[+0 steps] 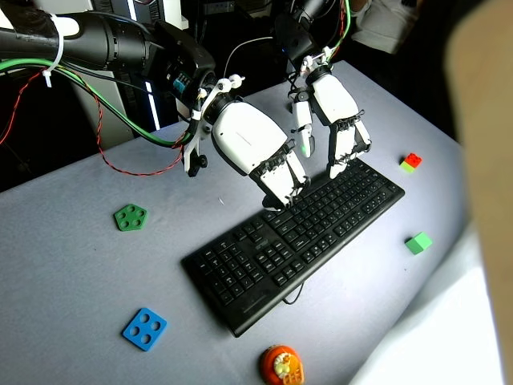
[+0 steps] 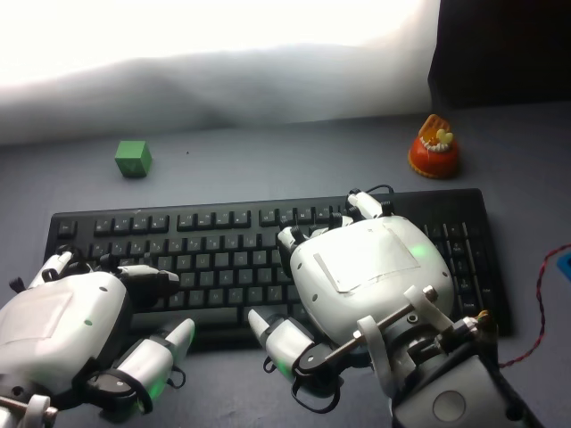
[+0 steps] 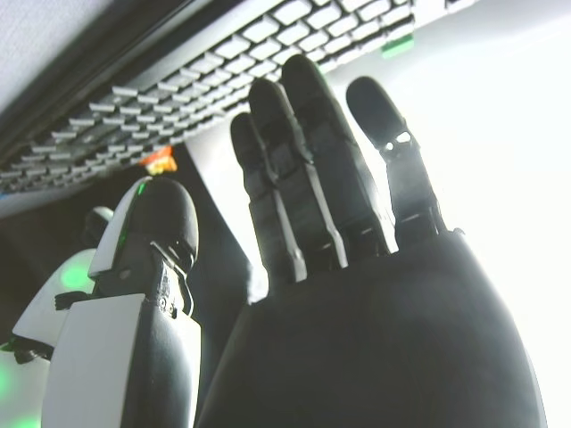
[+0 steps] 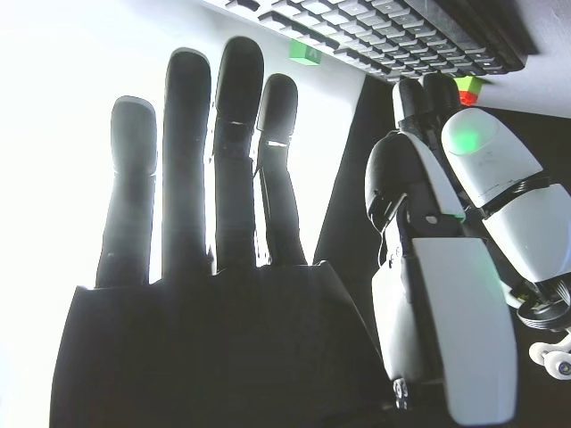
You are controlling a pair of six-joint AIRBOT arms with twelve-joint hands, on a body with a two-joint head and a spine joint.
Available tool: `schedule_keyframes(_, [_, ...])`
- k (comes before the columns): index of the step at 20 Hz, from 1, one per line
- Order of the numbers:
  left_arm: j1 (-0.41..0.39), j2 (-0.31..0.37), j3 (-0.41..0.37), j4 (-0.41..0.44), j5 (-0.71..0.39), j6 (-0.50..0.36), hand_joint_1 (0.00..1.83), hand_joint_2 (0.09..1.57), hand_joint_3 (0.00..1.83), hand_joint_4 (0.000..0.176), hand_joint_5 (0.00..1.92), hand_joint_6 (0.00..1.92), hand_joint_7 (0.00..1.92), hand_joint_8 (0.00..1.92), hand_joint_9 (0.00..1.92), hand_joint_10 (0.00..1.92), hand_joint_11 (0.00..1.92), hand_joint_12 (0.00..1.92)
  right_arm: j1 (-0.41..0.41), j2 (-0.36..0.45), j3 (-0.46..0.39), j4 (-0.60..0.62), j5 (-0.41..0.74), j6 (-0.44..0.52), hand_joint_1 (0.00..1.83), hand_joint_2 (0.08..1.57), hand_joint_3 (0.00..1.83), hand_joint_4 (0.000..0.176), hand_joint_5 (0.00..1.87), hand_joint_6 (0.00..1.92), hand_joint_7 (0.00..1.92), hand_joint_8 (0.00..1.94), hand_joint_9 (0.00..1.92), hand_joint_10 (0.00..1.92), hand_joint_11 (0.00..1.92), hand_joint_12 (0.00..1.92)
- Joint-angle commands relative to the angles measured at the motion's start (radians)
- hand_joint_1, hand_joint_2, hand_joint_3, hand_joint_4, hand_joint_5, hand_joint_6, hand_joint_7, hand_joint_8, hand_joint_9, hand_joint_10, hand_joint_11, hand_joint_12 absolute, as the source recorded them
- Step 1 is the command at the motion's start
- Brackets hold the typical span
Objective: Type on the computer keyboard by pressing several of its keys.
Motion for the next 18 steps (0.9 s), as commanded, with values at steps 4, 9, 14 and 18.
schedule_keyframes(4, [0.008, 0.004, 0.004, 0.062, -0.088, -0.001, 0.46, 1.5, 0.02, 0.0, 0.0, 0.0, 0.0, 0.0, 0.0, 0.0, 0.01, 0.01, 0.013, -0.005, -0.005, -0.084, 0.035, -0.002, 0.99, 1.2, 0.02, 0.0, 0.1, 0.1, 0.03, 0.0, 0.0, 0.07, 0.0, 0.2])
schedule_keyframes(9, [0.047, 0.001, 0.01, 0.063, -0.059, 0.0, 0.59, 1.44, 0.0, 0.0, 0.0, 0.0, 0.0, 0.0, 0.0, 0.0, 0.0, 0.0, 0.015, -0.008, -0.001, -0.079, -0.083, 0.027, 0.97, 1.2, 0.0, 0.0, 0.13, 0.05, 0.03, 0.0, 0.03, 0.05, 0.0, 0.36])
schedule_keyframes(14, [0.094, -0.027, 0.057, 0.163, 0.014, -0.001, 0.51, 1.51, 0.01, 0.0, 0.0, 0.0, 0.0, 0.0, 0.0, 0.0, 0.01, 0.01, 0.025, -0.065, 0.102, -0.079, -0.19, 0.09, 0.93, 1.22, 0.0, 0.0, 0.17, 0.04, 0.09, 0.01, 0.07, 0.05, 0.0, 0.39])
schedule_keyframes(18, [0.091, -0.078, 0.09, 0.164, 0.012, -0.001, 0.56, 1.52, 0.0, 0.0, 0.0, 0.0, 0.04, 0.01, 0.04, 0.01, 0.0, 0.28, 0.018, -0.128, 0.204, -0.079, -0.217, 0.124, 1.0, 1.15, 0.0, 0.0, 0.38, 0.15, 0.36, 0.04, 0.23, 0.29, 0.0, 1.25])
